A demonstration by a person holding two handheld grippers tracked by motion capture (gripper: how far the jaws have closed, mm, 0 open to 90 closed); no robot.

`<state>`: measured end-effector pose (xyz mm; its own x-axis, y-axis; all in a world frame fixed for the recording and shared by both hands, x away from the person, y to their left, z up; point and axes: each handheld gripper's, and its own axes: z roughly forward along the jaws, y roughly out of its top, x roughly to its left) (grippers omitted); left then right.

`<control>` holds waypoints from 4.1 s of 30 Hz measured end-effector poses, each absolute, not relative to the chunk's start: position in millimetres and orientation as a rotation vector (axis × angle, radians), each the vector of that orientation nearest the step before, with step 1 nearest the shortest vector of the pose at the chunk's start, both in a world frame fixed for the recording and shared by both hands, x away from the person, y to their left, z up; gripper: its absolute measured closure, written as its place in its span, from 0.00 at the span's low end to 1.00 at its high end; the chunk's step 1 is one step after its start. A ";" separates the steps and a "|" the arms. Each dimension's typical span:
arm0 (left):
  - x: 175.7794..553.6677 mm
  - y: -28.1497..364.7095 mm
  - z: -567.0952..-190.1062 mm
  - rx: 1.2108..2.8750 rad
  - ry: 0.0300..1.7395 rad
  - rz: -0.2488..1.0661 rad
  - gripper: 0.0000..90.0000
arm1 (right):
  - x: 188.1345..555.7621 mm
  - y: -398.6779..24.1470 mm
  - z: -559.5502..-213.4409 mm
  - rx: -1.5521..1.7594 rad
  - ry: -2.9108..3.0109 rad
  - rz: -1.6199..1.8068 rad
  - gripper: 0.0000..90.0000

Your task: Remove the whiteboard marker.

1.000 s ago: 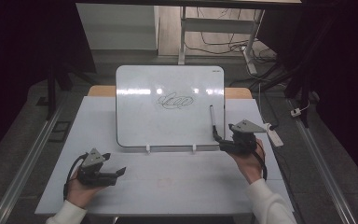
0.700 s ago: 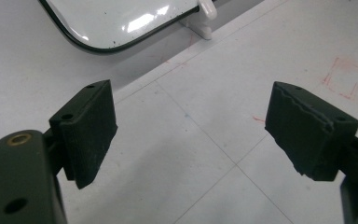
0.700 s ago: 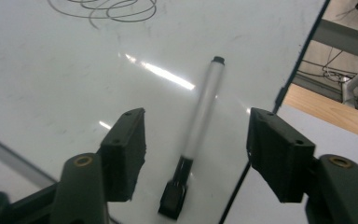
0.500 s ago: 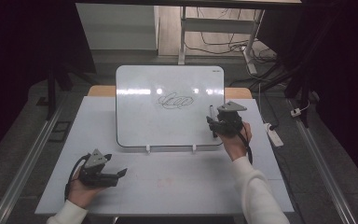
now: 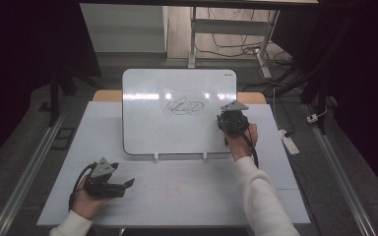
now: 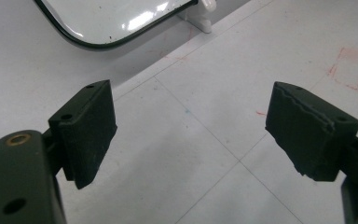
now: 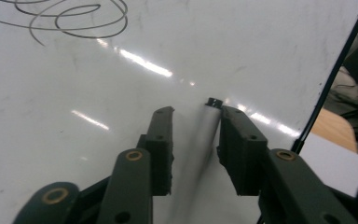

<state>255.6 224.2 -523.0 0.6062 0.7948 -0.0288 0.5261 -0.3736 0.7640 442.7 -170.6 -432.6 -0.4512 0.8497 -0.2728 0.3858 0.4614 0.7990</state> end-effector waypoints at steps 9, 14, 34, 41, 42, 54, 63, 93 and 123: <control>255.2 224.9 -522.8 2.062 1.036 0.450 0.18 | 445.2 -166.0 -434.9 1.041 2.015 0.843 0.85; 254.5 224.9 -522.4 2.061 1.033 0.453 0.18 | 445.1 -165.2 -435.0 1.045 2.018 0.860 0.90; 257.9 222.1 -516.4 1.993 1.023 0.404 0.21 | 406.1 -175.3 -423.3 0.965 2.019 1.203 0.90; 263.5 206.6 -500.4 1.958 0.959 0.394 0.24 | 391.4 -167.3 -426.0 0.969 2.056 1.380 0.90; 264.9 203.2 -497.7 1.951 0.948 0.379 0.25 | 386.6 -162.2 -427.2 0.968 2.066 1.437 0.90; 303.7 124.3 -449.5 1.946 0.767 0.349 0.30 | 350.8 -125.4 -433.9 0.900 2.078 1.633 0.90; 322.5 84.7 -450.5 1.960 0.746 0.322 0.38 | 336.0 -121.9 -436.2 0.880 2.028 1.665 0.90; 332.1 105.8 -451.3 1.977 0.582 0.140 0.90 | 342.4 -160.0 -424.4 0.652 2.245 1.719 0.56; 342.2 82.4 -441.3 2.055 0.322 -0.175 0.90 | 347.0 -153.0 -465.5 0.231 2.841 1.627 0.77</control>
